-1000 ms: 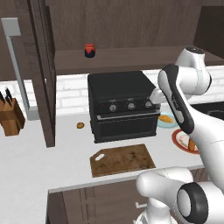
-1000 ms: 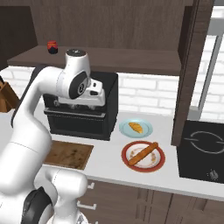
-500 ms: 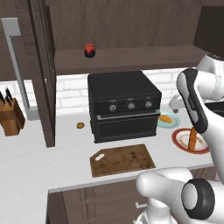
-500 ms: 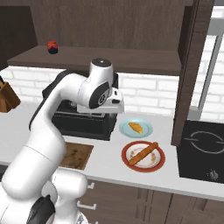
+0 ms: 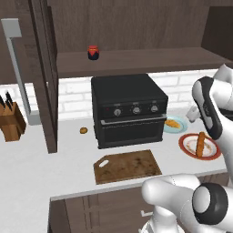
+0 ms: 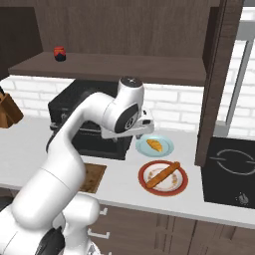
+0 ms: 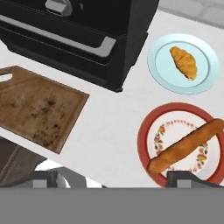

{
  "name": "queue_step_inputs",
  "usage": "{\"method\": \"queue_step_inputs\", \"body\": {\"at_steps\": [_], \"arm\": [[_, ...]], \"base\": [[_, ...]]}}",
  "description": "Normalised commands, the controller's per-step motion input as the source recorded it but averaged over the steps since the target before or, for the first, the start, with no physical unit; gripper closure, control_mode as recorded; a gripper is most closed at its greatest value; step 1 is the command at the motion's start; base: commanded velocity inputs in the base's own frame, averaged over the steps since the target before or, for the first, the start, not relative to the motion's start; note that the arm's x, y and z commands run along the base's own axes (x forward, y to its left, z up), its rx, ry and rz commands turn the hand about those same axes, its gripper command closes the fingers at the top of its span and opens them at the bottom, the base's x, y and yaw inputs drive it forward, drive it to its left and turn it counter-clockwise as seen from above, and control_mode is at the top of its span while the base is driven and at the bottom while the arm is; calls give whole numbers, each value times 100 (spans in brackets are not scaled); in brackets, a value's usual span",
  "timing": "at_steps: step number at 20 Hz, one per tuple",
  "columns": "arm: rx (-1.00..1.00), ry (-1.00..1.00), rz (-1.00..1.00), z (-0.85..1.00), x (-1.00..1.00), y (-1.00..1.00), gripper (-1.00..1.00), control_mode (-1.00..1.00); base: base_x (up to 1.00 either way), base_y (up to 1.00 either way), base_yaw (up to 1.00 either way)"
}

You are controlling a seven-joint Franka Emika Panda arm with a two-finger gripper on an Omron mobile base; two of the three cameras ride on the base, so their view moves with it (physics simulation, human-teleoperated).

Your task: From the different types of pastries on the counter, select a croissant and place it on the cutting board. Then retrieve a jar of jam from the cabinet and place it alongside the croissant on the cutting board.

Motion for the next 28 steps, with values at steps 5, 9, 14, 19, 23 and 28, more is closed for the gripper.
{"method": "queue_step_inputs", "body": {"at_steps": [5, 9, 14, 19, 23, 28], "arm": [[-6, -10, 3, -40, 0, -9, -100, -100], [0, -7, 3, -29, 4, -11, -100, -100], [0, -3, 2, -17, 20, -14, -100, -100], [0, 0, 0, -2, 27, -5, -100, -100], [0, 0, 0, -9, 41, -6, -100, -100], [0, 0, 0, -21, 24, -25, -100, -100]], "base": [[0, 0, 0], [0, 0, 0], [0, 0, 0], [0, 0, 0], [0, 0, 0], [0, 0, 0]]}}
